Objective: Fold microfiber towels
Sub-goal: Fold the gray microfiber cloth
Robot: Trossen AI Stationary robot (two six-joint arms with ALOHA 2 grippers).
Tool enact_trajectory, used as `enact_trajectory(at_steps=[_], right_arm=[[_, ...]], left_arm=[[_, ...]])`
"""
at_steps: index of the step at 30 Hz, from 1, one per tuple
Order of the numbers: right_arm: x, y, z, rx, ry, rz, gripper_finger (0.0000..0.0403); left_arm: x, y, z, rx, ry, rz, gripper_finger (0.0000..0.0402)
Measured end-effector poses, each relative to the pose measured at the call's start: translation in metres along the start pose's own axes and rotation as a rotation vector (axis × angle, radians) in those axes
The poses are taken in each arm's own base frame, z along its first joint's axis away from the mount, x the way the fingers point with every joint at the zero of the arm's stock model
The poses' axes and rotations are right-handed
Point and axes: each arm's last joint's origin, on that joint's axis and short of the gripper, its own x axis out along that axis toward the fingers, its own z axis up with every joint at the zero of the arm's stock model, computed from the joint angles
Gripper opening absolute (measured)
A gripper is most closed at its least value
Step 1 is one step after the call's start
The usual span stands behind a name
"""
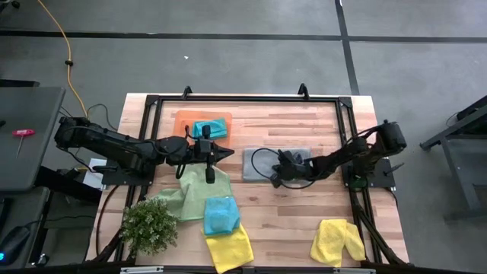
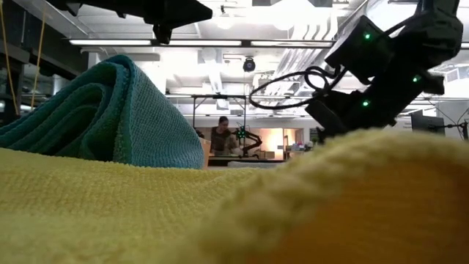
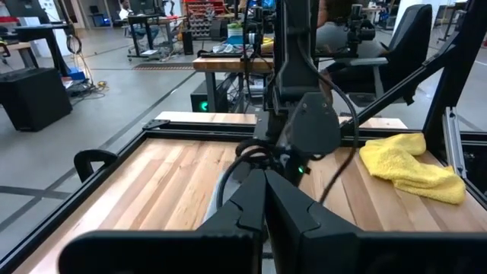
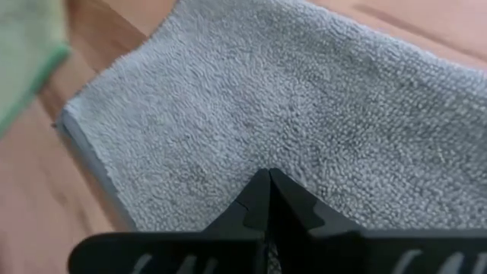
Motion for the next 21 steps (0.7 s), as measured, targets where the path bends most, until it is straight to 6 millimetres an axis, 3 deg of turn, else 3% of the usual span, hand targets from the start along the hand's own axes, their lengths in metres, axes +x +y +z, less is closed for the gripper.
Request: enact_trajectory(at_steps=[10, 16, 21], right_arm=[[0.022, 0.035, -0.005, -0.003, -0.017, 0.101, 0.0000], [0.017, 0.059, -0.011, -0.021, -0.009, 0.151, 0.0000], [0.000, 0.061, -0.004, -0.084, -0.045, 0.107, 0.0000]], left_arm=[[0.000, 0.000, -0.002, 0.005, 0.016, 0.001, 0.0000], [0.000, 0.002, -0.005, 0.016, 0.050, 0.065, 0.0000], [0.000, 0.002, -0.005, 0.017, 0.052, 0.076, 0.0001]])
